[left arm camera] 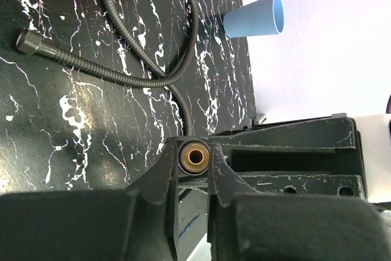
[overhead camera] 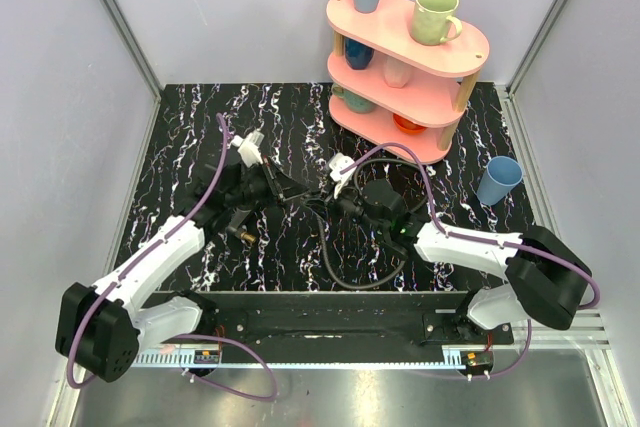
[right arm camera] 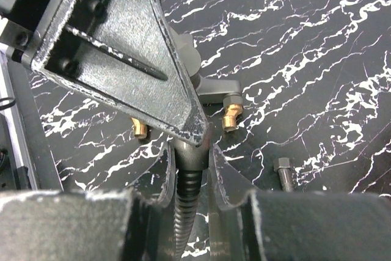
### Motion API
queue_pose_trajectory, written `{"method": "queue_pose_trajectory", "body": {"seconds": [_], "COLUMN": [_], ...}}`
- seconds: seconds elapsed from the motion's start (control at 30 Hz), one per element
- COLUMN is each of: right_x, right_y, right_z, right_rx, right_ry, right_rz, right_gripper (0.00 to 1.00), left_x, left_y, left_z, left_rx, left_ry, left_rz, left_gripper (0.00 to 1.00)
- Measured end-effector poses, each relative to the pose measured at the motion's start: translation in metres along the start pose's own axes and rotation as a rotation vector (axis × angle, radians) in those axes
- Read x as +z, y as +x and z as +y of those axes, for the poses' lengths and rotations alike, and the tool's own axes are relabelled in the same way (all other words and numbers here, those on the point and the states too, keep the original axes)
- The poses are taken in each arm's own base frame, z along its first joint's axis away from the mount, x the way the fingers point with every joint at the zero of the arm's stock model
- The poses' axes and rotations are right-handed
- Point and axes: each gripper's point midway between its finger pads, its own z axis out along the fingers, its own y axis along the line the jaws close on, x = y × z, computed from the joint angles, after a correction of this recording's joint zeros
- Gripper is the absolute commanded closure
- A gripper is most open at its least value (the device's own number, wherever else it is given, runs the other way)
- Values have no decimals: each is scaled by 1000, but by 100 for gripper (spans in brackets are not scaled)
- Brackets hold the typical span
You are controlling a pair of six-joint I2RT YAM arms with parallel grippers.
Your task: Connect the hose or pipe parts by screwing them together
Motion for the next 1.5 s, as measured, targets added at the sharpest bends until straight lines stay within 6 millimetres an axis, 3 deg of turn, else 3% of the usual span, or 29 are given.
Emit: {"method": "queue_pose_trajectory", "body": {"seconds": [0.17, 0.27, 0.43, 0.47, 0.5, 0.6, 0.77, 0.8, 0.83, 0.9, 0.93, 1.0, 1.1, 1.5], "right_x": [0, -1, -8, -9, -11, -15, -20, -20, -21, -20, -20, -22, -25, -30], "right_y": [2, 2, 16, 20, 25, 34, 38, 39, 39, 38, 37, 34, 26, 31], "right_z": [-1, 0, -1, -1, -2, -2, -5, -7, -7, -7, -7, -8, -7, -6], "right_rx": [10, 25, 46, 50, 56, 64, 57, 51, 46, 38, 33, 31, 25, 35], "right_ry": [10, 9, 13, 15, 19, 26, 41, 47, 48, 48, 50, 55, 53, 46], "right_rz": [6, 8, 34, 42, 52, 69, 79, 83, 85, 85, 81, 78, 60, 28], "right_gripper": [56, 50, 59, 64, 84, 94, 94, 91, 75, 65, 66, 84, 92, 96], "left_x": [1, 1, -1, -1, -2, -2, -1, -1, -2, -2, -3, -4, -6, -9], "left_y": [1, 2, 1, 0, 0, -2, -5, -5, -5, -5, -6, -8, -10, -9], "left_z": [1, 1, 0, 0, 1, 5, 12, 12, 12, 10, 9, 8, 7, 8], "left_rx": [-22, -32, -29, -28, -26, -22, -3, -2, -2, -1, -4, -12, -25, -71], "left_ry": [5, 5, 3, -1, -4, -26, -69, -74, -75, -73, -67, -63, -50, -54], "left_rz": [-3, -1, -12, -17, -20, -31, -57, -63, -64, -69, -74, -89, -105, -113], "left_gripper": [100, 100, 100, 100, 100, 100, 100, 100, 100, 100, 100, 100, 100, 100]}}
